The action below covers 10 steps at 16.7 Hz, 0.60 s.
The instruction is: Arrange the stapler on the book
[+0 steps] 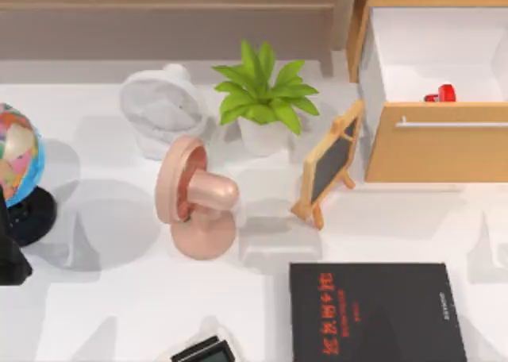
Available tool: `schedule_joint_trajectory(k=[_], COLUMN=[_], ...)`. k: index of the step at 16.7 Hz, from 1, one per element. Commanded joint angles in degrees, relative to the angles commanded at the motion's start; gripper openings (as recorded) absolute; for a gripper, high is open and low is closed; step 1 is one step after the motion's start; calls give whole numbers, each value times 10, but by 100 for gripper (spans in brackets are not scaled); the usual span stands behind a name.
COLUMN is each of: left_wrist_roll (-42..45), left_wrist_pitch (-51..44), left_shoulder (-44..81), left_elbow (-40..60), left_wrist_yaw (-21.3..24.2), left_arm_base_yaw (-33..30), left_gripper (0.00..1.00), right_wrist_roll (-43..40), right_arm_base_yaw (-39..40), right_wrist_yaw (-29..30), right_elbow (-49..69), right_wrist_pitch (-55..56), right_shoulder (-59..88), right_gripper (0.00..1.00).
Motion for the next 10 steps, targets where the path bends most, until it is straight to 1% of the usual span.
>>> schedule_joint_trajectory(k=[3,5,7,10], left_wrist_roll=[0,0,0,0], left_wrist_pitch=[0,0,0,0], left_shoulder=[0,0,0,0], left_elbow=[0,0,0,0], left_wrist_yaw=[0,0,0,0], left_arm_base_yaw=[0,0,0,0], left_gripper=[100,100,100,100], right_wrist_roll=[0,2,4,8], right_arm_base_yaw=[0,3,6,13], right_wrist_yaw=[0,0,0,0], right_elbow=[5,30,80,190], right_wrist_pitch=[-4,-24,-58,-123], right_shoulder=[5,31,82,200], right_gripper=[100,100,100,100])
